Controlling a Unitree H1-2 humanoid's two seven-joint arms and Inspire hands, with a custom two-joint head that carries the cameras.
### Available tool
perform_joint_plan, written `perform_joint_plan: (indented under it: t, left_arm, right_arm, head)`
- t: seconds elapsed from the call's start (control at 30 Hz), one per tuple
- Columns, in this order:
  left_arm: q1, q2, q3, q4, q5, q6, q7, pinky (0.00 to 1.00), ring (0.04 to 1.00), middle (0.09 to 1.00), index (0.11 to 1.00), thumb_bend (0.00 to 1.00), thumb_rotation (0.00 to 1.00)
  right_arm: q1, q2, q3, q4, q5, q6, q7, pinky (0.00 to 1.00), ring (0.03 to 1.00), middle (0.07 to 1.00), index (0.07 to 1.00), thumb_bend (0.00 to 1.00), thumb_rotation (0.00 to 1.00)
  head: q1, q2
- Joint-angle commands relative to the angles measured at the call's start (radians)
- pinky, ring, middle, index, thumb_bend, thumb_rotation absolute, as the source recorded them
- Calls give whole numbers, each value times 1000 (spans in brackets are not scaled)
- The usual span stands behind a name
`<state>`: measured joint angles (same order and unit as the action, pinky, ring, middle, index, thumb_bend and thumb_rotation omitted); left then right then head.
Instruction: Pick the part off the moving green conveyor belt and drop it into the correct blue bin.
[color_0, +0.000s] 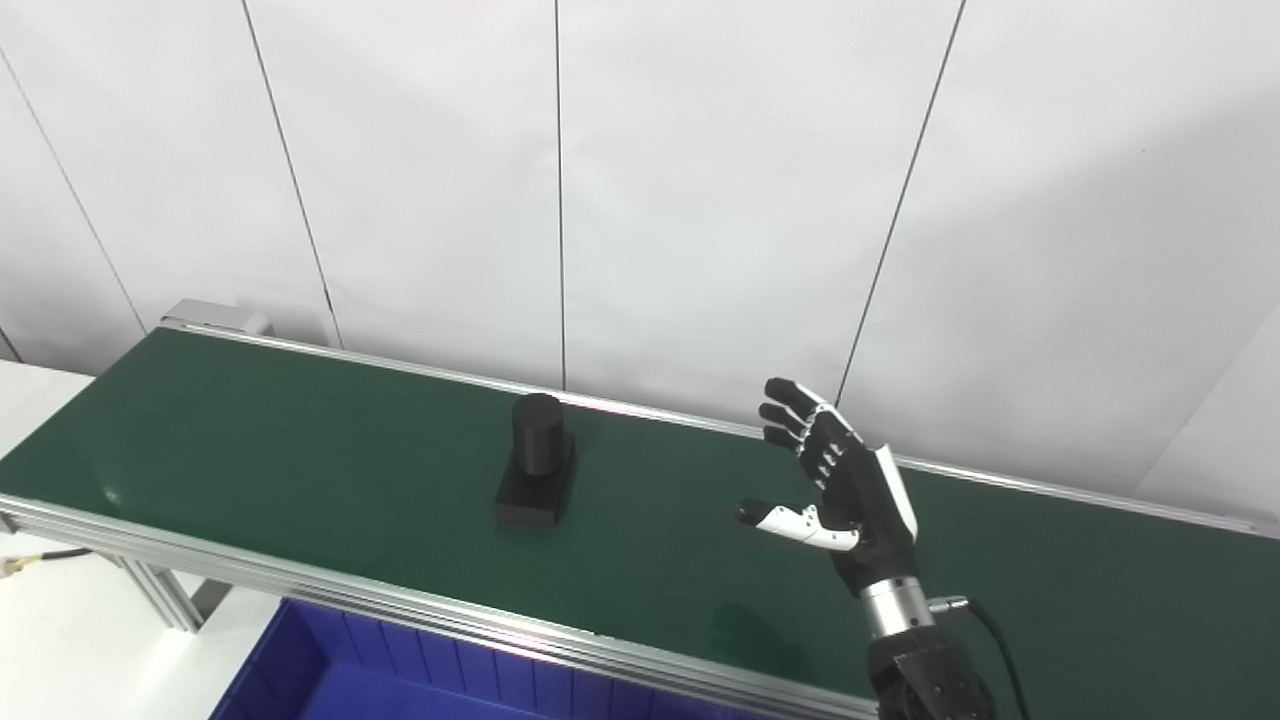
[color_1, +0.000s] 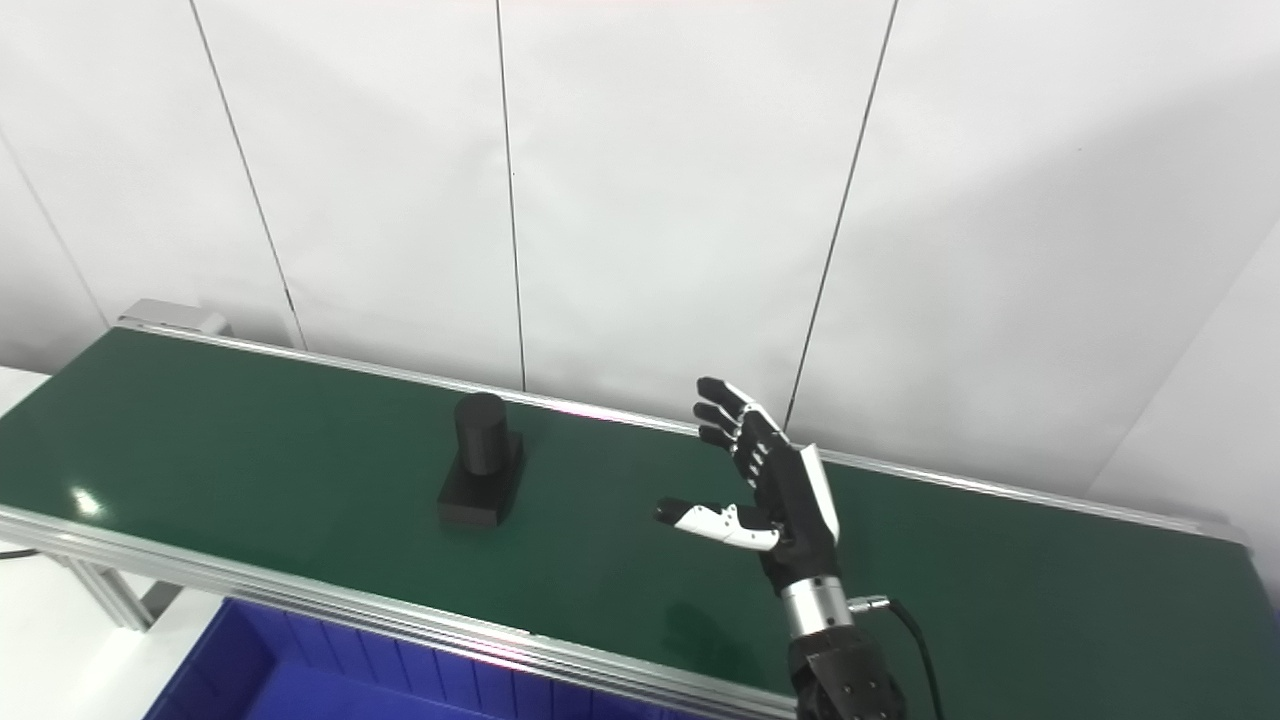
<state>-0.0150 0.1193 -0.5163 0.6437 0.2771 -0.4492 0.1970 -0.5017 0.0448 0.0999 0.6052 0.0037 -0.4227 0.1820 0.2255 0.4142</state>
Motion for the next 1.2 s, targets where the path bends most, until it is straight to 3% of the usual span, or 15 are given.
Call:
perform_joint_plan:
  t: [0.0, 0.53, 1.17]
  left_arm:
    - [-13, -15, 9, -23, 8, -20, 1, 525, 534, 539, 565, 943, 11]
    - [9, -11, 18, -55, 11, -20, -23, 503, 527, 546, 566, 918, 0]
    - [21, -11, 10, -72, 26, -20, -20, 510, 530, 542, 560, 910, 1]
  right_arm:
    - [-57, 13, 5, -8, -10, -47, -12, 805, 857, 876, 834, 993, 279]
    - [-165, 44, 43, 202, -46, -47, -41, 779, 854, 900, 848, 993, 256]
    - [-292, 12, 59, 416, -89, -47, -109, 775, 858, 924, 868, 993, 249]
  head:
    - [0, 1]
    - [-17, 8]
    - [-29, 12]
